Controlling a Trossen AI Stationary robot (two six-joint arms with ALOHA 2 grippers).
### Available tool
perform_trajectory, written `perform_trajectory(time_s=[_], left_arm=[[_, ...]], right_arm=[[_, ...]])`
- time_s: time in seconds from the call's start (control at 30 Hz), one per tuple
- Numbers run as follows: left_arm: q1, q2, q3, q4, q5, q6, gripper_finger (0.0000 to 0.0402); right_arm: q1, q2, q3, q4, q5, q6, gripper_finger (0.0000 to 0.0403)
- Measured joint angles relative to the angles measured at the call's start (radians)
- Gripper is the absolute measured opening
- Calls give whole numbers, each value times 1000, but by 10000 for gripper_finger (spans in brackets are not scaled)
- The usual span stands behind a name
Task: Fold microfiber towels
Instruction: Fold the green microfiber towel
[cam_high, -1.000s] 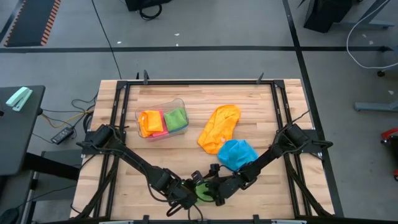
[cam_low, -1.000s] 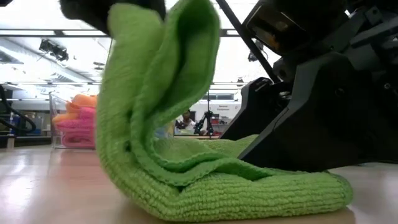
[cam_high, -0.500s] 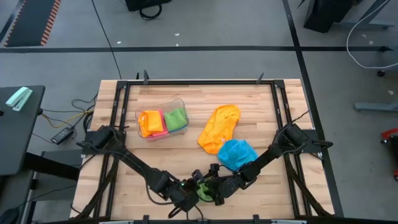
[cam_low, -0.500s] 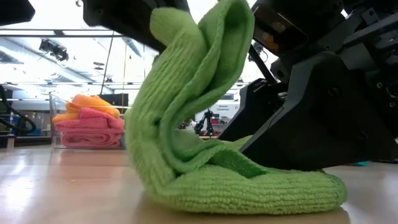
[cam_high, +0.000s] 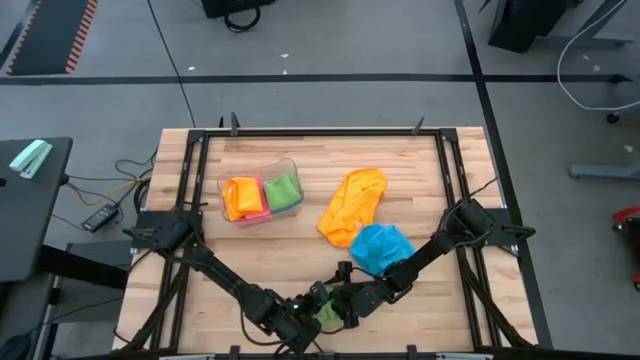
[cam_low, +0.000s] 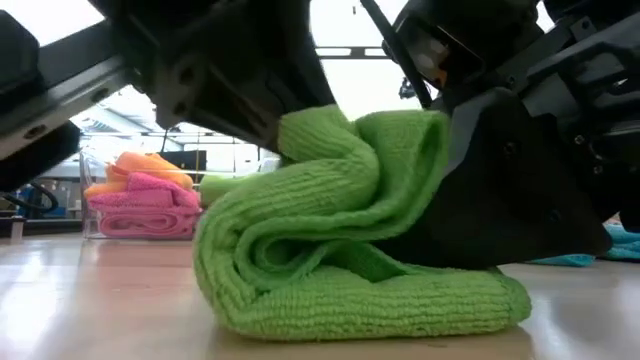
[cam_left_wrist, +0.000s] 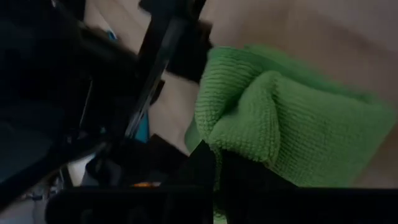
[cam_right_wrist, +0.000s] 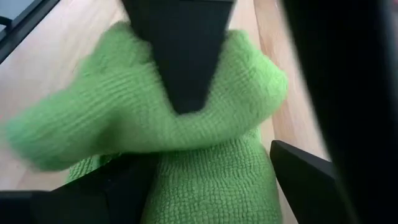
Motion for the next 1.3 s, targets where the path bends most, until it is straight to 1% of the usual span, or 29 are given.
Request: perform_trajectory(time_s=[0.13, 0.27, 0.43, 0.63, 0.93, 1.0, 1.1, 1.3], left_arm=[[-6, 0, 0, 37, -13, 18, 13], [-5, 1, 0, 51, -47, 20, 17], [3, 24, 0, 77, -65, 38, 13], [18, 44, 0, 82, -67, 73, 23], [23, 46, 0, 82, -63, 51, 26], [24, 46, 0, 82, -63, 47, 34], [24, 46, 0, 83, -63, 28, 57], [26, 46, 0, 97, -65, 24, 126]], right_arm=[[0, 0, 0, 8, 0, 0, 326], [1, 0, 0, 21, 0, 0, 326], [1, 0, 0, 32, 0, 0, 326], [1, 0, 0, 34, 0, -2, 326], [2, -6, 0, 8, -26, -5, 326], [2, -18, 0, -5, -29, -9, 326], [2, -23, 0, -8, -32, -9, 326], [3, -24, 0, -16, -33, -8, 326]])
